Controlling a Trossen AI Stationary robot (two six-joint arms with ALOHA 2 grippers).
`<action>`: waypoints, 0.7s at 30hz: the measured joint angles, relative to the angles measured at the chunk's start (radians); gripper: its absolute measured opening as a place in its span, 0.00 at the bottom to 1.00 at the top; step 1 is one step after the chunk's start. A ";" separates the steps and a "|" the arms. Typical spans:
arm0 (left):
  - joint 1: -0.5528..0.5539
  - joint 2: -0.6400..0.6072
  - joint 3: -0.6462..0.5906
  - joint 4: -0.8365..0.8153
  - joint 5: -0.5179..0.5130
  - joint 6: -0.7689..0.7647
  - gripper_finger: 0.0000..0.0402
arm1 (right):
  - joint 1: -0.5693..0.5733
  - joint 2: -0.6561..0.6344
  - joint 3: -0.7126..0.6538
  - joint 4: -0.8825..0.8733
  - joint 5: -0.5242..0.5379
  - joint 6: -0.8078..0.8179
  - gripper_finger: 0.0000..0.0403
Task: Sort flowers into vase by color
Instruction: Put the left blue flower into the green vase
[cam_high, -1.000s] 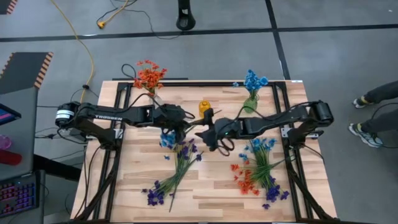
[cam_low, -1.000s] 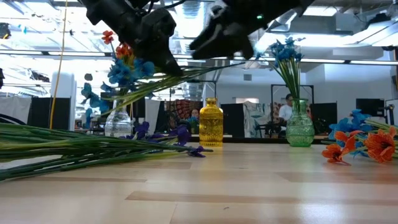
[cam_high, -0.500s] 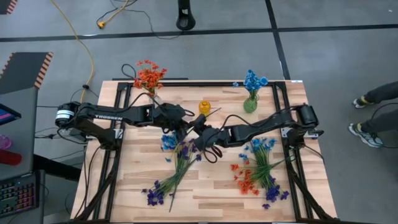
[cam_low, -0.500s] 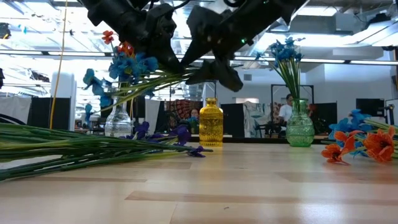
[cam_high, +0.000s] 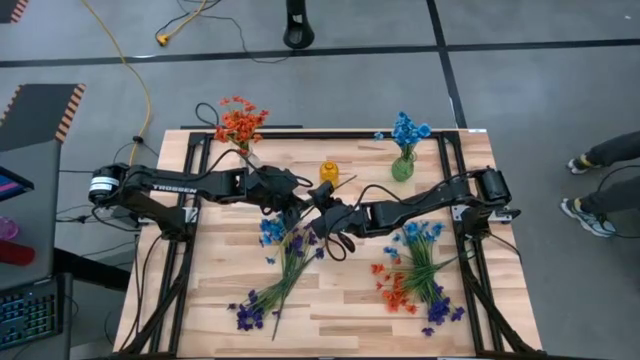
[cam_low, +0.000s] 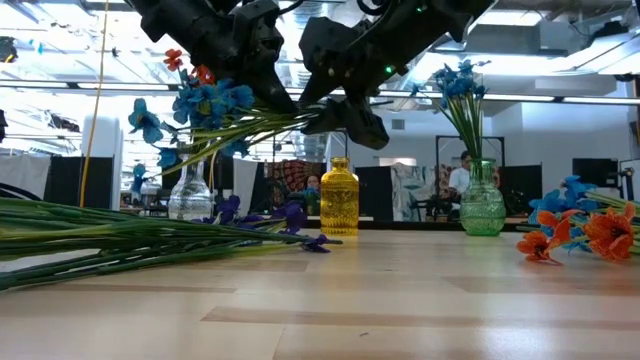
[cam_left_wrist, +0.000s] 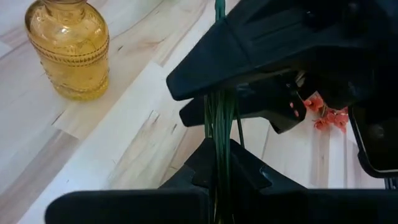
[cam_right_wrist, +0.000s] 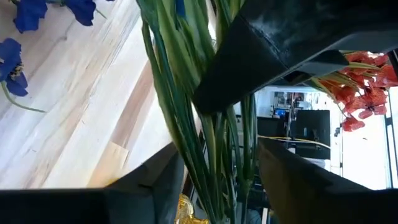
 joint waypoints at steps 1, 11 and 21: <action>0.000 0.000 0.000 0.001 0.000 0.001 0.03 | 0.000 0.000 0.000 0.000 0.000 0.000 0.51; -0.001 0.000 -0.001 0.044 0.001 0.105 0.07 | 0.000 0.000 -0.001 -0.009 -0.016 0.060 0.15; 0.001 0.000 -0.001 0.081 -0.004 0.179 0.36 | 0.001 -0.016 -0.002 -0.094 -0.035 0.154 0.11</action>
